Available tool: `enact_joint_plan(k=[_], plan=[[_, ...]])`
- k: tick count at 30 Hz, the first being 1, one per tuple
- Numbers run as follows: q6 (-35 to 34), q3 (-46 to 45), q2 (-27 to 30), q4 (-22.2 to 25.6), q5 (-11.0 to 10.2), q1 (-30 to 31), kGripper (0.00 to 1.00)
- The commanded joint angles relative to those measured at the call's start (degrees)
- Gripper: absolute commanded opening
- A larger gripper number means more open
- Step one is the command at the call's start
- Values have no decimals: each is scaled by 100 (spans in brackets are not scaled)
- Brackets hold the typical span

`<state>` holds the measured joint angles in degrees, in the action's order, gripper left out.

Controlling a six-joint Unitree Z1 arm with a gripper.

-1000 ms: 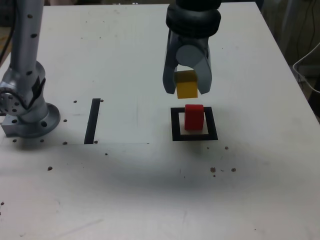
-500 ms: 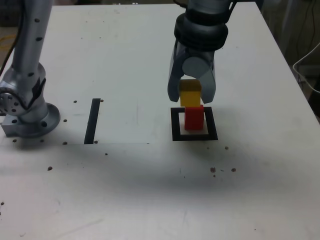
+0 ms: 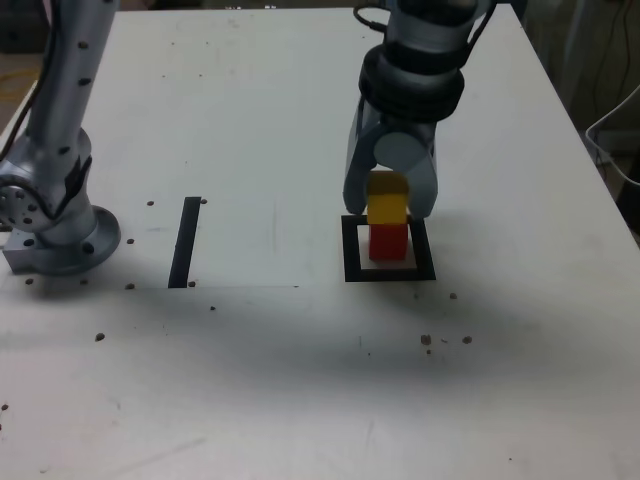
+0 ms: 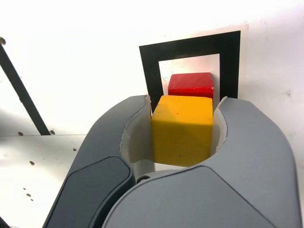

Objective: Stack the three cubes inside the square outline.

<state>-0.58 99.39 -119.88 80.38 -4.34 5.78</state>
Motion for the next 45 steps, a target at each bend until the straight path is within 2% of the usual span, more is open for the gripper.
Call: enact_joint_plan(k=[1, 10, 16, 22, 24, 29, 31, 33, 45], plan=[[4, -1, -45, -19, 12, 10, 17], [2, 0, -105, -23, 1, 10, 18], [-3, 7, -115, -29, -12, 10, 26], [-3, -24, -125, -52, 9, 10, 29], [-3, -33, -123, -54, 17, 10, 38], [-3, -44, -104, -42, 36, 10, 85], [-3, -49, -94, -30, 37, 11, 97], [-3, -51, -83, -19, 33, 11, 99], [-3, -90, 18, 39, -40, 11, 99]])
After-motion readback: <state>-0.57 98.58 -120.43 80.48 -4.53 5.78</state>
